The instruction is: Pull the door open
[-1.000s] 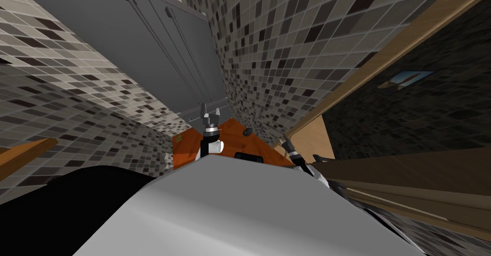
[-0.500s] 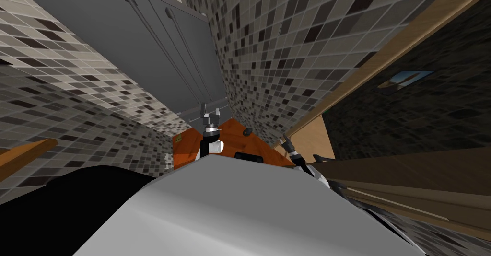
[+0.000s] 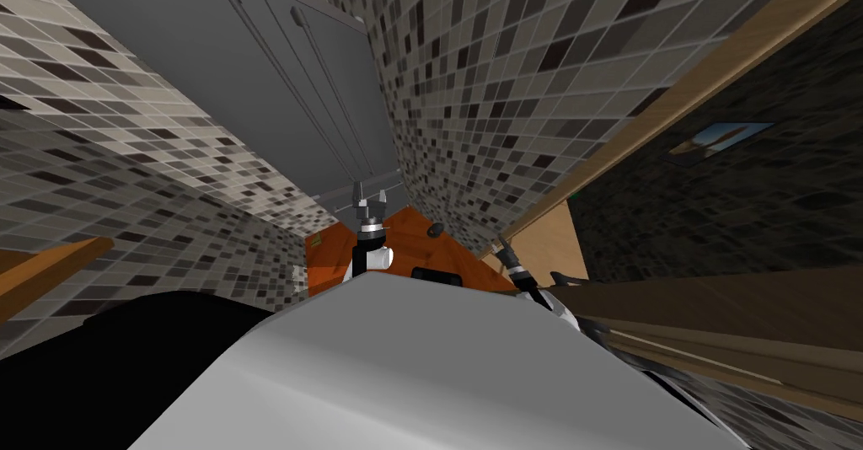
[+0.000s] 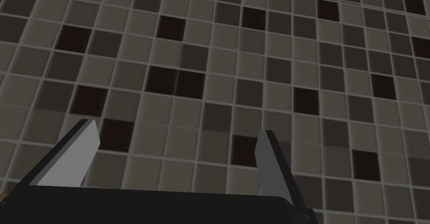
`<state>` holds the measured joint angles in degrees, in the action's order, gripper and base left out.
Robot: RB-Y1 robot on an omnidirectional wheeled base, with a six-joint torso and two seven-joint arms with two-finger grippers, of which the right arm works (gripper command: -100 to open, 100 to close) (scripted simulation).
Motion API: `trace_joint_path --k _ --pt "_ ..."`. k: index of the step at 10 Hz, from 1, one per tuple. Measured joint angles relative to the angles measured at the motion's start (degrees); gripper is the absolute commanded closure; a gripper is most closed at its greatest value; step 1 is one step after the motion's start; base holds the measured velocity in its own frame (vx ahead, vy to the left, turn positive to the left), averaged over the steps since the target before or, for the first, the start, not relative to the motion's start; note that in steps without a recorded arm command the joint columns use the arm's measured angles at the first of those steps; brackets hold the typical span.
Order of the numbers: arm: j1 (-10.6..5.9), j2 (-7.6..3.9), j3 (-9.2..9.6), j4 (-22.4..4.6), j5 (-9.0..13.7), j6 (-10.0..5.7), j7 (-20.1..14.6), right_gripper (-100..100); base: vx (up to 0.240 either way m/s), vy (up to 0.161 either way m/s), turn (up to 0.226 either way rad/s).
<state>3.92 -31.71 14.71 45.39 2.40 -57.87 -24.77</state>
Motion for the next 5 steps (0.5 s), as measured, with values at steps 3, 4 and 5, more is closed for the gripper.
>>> trace_joint_path --k 3,4,5 --pt "-0.12 0.17 0.12 -1.48 0.72 -0.59 -0.17 -100 -0.092 0.004 -0.005" --pt "-0.25 0.17 0.09 -2.05 1.01 -0.84 -0.22 -100 -0.115 -0.015 0.0" --pt "0.31 0.23 -0.08 -1.9 1.48 -0.96 0.18 -100 -0.102 -0.001 -0.002"
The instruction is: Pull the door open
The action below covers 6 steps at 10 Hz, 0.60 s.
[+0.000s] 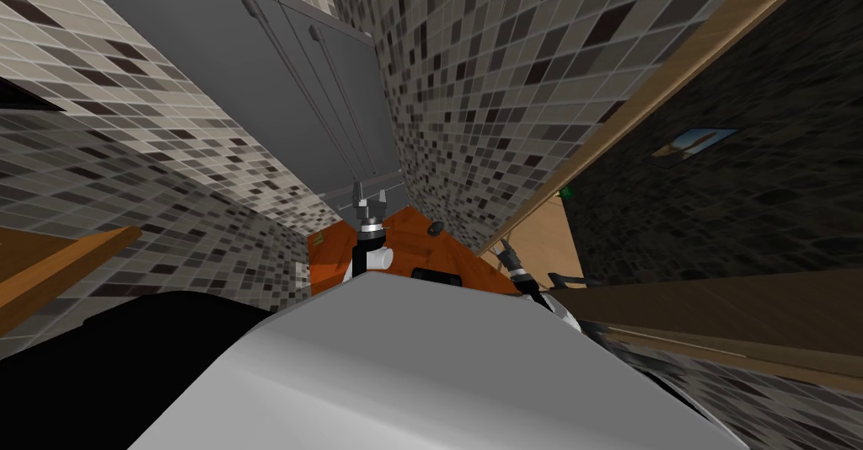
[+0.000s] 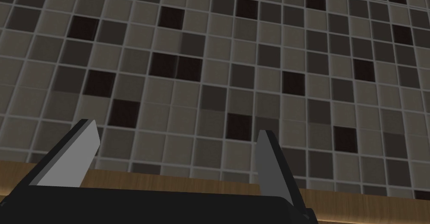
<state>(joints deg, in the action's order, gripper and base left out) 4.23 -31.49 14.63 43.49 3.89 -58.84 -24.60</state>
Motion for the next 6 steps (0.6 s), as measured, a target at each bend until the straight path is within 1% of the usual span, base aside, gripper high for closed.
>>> trace_joint_path --k 1,2,3,4,5,6 --pt "-0.67 0.15 0.07 -1.66 0.2 -0.67 0.03 -100 -0.095 -0.001 0.004" --pt "-0.6 0.13 -0.02 -2.27 0.65 -1.13 0.09 -100 -0.089 -0.001 -0.01" --pt "-0.26 0.03 -0.11 -1.82 0.95 -0.88 0.18 -100 -0.067 0.003 -0.004" --pt "-0.94 0.12 -0.04 -3.43 1.18 -1.41 0.03 -100 -0.036 0.009 -0.002" --pt "-0.81 0.09 -0.1 -3.67 1.32 -1.7 0.07 -100 -0.016 0.003 -0.012" --pt "-0.29 -0.11 -0.17 -2.61 1.45 -1.19 0.03 -100 -0.037 -0.009 0.006"
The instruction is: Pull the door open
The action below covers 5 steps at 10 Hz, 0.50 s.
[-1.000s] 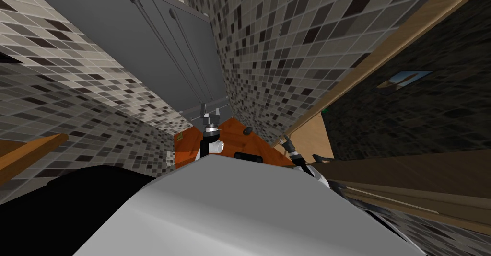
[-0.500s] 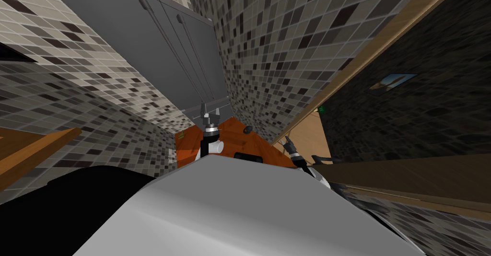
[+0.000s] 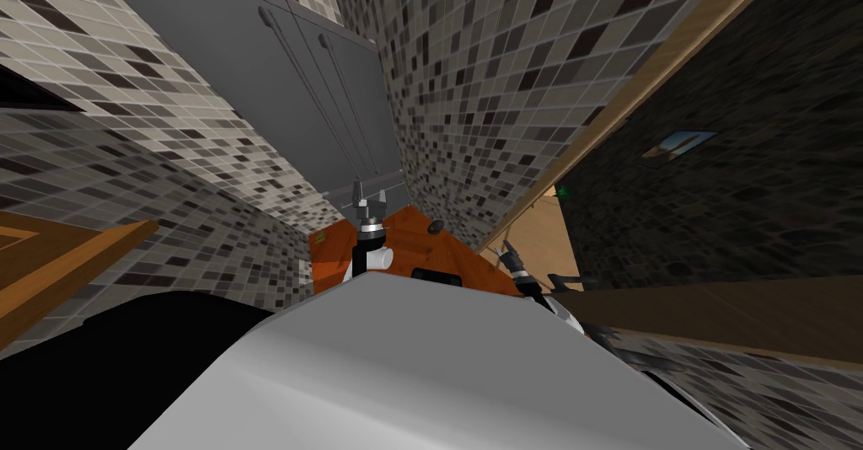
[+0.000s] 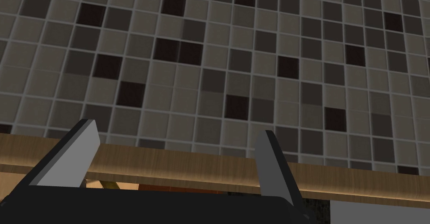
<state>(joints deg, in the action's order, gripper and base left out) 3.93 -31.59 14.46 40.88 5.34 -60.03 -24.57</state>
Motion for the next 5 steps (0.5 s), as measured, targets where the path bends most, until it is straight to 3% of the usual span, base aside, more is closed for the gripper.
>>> trace_joint_path --k 5 --pt "0.44 -0.29 -0.2 0.49 0.81 0.5 0.13 -100 -0.036 0.001 -0.001"
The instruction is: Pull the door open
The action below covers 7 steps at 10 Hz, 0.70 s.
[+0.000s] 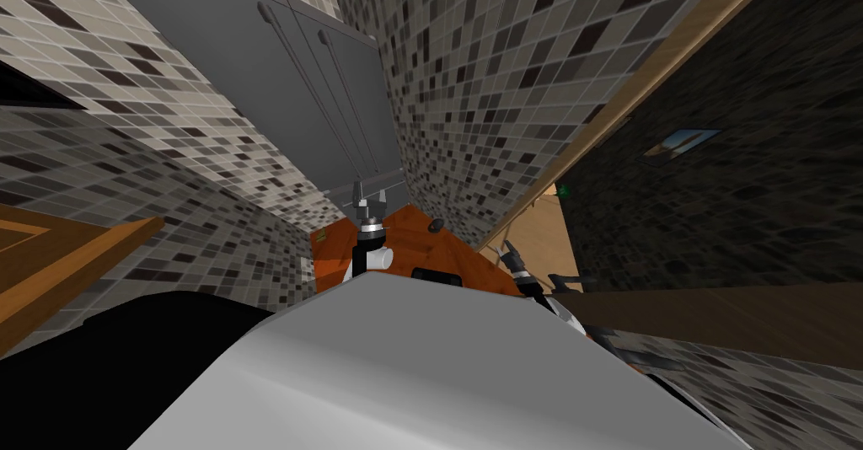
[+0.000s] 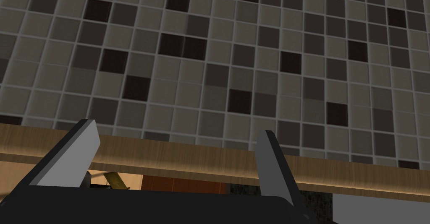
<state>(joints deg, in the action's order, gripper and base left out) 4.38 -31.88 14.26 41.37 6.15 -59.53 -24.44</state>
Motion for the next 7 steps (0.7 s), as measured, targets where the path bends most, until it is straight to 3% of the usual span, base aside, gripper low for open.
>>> trace_joint_path --k 2,4,7 --pt "-0.67 0.14 0.12 -1.1 0.0 -0.19 -0.15 -100 -0.01 -0.002 0.006" --pt "-1.76 0.36 0.21 -4.33 0.2 -2.16 -0.31 -100 -0.037 0.002 -0.007" --pt "-1.14 0.32 0.09 -3.01 0.31 -1.38 -0.11 -100 0.0 -0.004 -0.003"
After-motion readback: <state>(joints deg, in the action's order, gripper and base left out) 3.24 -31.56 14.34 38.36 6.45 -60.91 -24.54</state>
